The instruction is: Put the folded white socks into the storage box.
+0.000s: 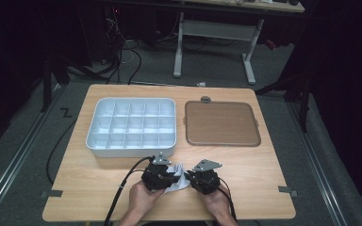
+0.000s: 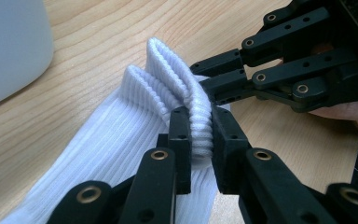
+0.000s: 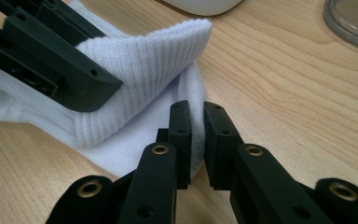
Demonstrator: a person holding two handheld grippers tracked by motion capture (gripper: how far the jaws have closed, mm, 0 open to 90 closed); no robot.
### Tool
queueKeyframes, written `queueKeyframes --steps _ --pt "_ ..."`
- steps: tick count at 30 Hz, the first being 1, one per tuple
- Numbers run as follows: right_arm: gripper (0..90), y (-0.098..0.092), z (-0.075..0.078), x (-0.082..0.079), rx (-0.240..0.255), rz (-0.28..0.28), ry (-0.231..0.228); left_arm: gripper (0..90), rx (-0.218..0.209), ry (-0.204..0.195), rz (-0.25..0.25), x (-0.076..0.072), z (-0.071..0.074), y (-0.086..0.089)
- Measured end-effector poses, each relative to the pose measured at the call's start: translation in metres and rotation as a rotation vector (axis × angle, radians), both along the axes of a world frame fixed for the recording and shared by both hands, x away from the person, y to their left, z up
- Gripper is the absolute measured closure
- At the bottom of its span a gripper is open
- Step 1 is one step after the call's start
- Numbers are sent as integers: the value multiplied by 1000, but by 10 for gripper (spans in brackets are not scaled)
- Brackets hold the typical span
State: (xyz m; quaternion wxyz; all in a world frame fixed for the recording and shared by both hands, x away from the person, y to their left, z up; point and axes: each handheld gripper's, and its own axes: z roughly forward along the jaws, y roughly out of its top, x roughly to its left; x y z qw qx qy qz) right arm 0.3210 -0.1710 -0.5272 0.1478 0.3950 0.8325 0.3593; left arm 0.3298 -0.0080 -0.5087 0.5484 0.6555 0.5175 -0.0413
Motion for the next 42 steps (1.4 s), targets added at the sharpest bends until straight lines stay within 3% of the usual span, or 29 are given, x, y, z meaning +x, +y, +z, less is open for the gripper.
queueKeyframes --steps 9,18,23,27,33,42 --pt "822 1 0 0 0 3 -3 779 19 -6 -2 0 -8 -5" --pt "727 -3 5 -1 1 -12 -14 650 0 -24 -6 -4 -1 1" --pt "721 -9 14 -6 6 -20 -32 575 -56 -28 5 -8 10 15" --pt "725 -10 21 -8 13 -22 -49 567 -73 -37 22 -11 15 28" --pt "758 -7 37 -14 23 13 -84 570 -68 -52 94 -13 17 56" --pt "759 9 39 -16 4 75 -75 573 -48 -24 173 -10 1 82"
